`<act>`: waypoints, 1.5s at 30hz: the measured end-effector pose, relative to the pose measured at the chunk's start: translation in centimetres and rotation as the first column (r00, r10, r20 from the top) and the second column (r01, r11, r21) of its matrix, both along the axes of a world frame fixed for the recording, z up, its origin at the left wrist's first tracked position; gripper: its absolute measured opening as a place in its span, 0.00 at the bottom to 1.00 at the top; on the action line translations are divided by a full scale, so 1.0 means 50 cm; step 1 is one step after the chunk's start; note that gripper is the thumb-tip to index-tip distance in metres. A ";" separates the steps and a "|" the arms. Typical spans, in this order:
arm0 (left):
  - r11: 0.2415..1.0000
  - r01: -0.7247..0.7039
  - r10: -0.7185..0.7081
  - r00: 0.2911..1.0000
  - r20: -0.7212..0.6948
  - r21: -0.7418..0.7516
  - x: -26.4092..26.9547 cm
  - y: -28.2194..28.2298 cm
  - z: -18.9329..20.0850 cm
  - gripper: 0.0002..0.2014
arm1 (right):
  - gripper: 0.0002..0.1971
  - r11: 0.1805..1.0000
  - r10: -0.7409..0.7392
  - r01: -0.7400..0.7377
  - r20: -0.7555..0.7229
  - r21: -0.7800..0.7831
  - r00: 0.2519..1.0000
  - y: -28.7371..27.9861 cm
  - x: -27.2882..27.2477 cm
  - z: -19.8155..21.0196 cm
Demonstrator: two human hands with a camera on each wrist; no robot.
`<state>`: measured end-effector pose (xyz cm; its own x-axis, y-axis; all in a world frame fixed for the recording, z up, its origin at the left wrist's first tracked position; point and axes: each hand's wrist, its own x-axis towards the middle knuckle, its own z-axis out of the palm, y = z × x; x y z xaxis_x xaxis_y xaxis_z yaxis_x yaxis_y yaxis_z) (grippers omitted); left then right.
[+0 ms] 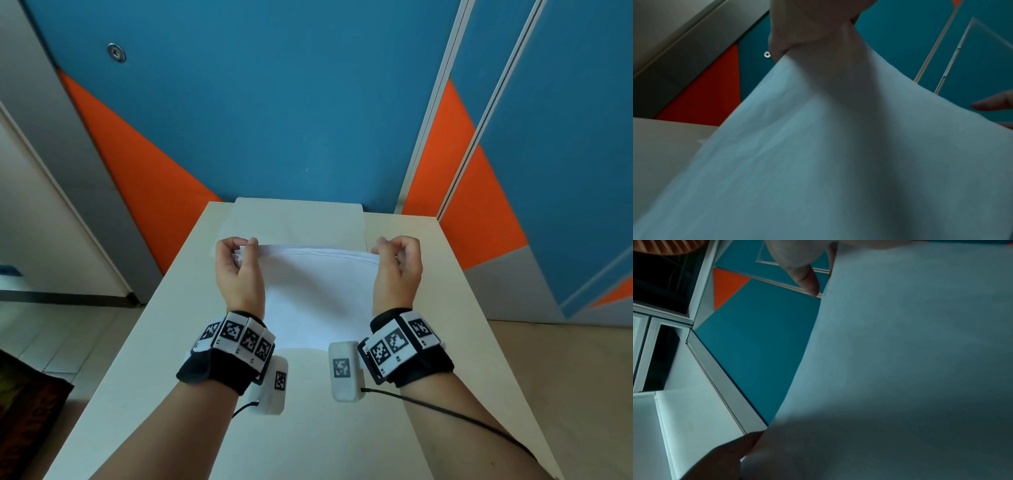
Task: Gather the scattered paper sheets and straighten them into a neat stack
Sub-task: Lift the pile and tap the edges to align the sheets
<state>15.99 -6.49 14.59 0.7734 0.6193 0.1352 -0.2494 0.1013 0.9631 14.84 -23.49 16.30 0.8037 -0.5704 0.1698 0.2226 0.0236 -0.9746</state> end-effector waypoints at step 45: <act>0.848 0.348 -0.461 0.856 -0.233 -0.400 -0.006 0.087 -0.121 0.16 | 0.06 0.814 0.581 -0.547 -0.282 0.195 0.764 -0.114 -0.047 -0.132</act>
<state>15.70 -2.16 8.54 0.9292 0.2039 -0.3082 0.1898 0.4524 0.8714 12.49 -29.16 9.70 0.9840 0.0031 -0.1783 -0.1769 0.1430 -0.9738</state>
